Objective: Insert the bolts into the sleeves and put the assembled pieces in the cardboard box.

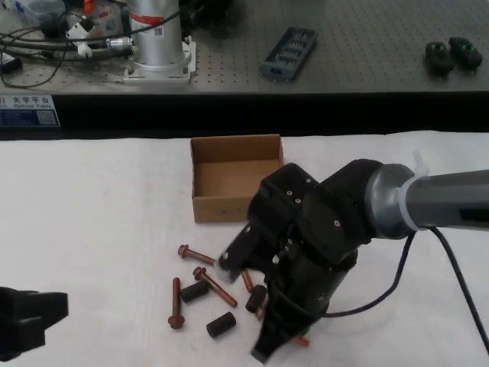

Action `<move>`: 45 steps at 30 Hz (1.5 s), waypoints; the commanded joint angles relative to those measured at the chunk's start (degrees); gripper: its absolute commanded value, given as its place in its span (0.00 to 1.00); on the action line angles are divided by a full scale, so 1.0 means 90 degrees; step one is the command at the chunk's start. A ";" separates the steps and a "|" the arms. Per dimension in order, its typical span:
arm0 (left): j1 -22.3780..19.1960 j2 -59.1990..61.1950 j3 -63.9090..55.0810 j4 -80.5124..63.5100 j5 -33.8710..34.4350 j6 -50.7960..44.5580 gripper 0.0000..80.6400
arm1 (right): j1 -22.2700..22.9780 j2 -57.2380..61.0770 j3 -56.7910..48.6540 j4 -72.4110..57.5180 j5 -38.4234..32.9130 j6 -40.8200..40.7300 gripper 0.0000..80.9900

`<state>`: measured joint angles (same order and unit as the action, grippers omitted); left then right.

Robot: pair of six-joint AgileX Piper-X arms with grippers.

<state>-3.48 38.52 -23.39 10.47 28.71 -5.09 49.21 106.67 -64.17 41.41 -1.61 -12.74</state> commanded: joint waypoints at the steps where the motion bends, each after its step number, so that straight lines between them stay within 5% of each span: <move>1: -0.0084 0.0039 -0.0096 -0.0032 0.0336 0.0349 0.36 | -0.0053 -0.0511 0.0004 -0.0500 0.0115 0.1202 0.06; 8: -0.0572 0.1040 -0.0955 0.0093 0.0336 0.0615 0.36 | -0.0068 -0.1209 0.0015 -0.0739 0.0114 0.1987 0.06; 16: -0.1667 0.2980 -0.2786 0.1408 -0.0395 0.1772 0.36 | -0.0135 -0.1733 0.0087 -0.0218 0.0653 0.2107 0.06; 29: -0.2910 0.5148 -0.4201 0.1866 -0.1263 0.2787 0.36 | -0.1120 -0.4886 0.2433 -0.0945 0.0639 0.2747 0.06; 37: -0.3231 0.6270 -0.5015 0.2166 -0.1860 0.3182 0.36 | -0.1342 -0.7158 0.3070 -0.0775 0.0651 0.3008 0.06; 45: -0.3413 0.7016 -0.5501 0.2263 -0.2021 0.3688 0.36 | -0.1342 -0.8068 0.3120 -0.0208 0.0638 0.3258 0.06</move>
<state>-33.53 99.33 -71.14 29.25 12.38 24.33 37.50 35.53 -36.14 38.55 4.30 15.04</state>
